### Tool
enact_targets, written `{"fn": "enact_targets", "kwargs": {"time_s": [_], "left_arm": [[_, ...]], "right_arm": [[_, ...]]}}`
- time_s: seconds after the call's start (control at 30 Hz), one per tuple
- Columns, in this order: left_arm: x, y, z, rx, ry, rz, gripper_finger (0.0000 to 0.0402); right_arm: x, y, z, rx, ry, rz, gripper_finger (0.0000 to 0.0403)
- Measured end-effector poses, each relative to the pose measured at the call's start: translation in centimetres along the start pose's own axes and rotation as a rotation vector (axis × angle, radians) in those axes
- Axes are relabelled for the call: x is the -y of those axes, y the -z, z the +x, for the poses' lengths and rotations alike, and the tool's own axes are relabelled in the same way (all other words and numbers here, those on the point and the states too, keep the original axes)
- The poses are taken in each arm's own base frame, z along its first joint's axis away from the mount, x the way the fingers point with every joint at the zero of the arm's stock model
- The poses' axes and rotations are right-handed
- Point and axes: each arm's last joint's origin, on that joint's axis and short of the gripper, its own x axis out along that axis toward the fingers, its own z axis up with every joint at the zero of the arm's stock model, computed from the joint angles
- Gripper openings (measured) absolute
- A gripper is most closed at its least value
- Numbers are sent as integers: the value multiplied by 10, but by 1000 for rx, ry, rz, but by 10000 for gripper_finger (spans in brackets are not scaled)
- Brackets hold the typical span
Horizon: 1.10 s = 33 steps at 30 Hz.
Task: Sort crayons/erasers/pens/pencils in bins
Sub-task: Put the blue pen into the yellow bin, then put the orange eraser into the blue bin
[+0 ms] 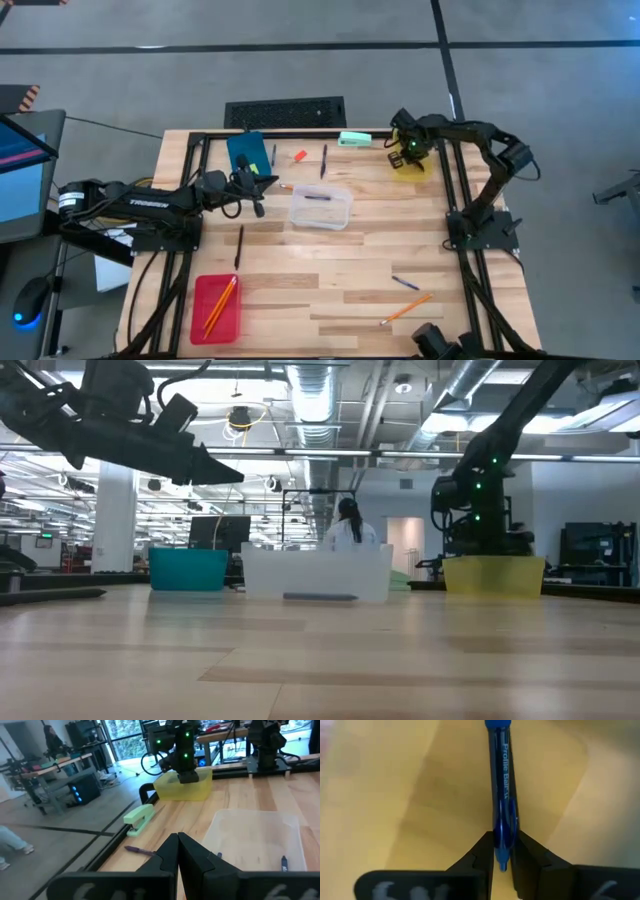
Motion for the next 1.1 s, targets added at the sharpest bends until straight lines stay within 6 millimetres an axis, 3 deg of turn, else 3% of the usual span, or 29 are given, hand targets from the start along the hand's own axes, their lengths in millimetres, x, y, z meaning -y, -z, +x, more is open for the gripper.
{"fn": "enact_targets", "kwargs": {"time_s": [0.2, 0.5, 0.6, 0.73, 0.9, 1.0, 1.1], "left_arm": [[0, 0, 0, 0, 1, -6, 0], [0, 0, 0, 2, 0, -28, 0], [0, 0, 0, 2, 0, -36, 0], [0, 0, 0, 4, 9, -74, 0], [1, 0, 0, 1, 26, -95, 0], [1, -4, 4, -25, 43, -91, 0], [1, -14, 11, -97, 79, -48, 0]], "right_arm": [[3, 4, -18, 37, -18, 1, 84], [2, 15, -42, 59, -23, -94, 174], [0, 18, -49, 78, -22, -193, 186], [-7, 20, -66, 186, -18, -312, 152], [-20, 30, -97, 464, -76, -411, 59], [-27, 42, -101, 657, -204, -452, 12], [-32, 59, -100, 816, -349, -473, 11]]}}
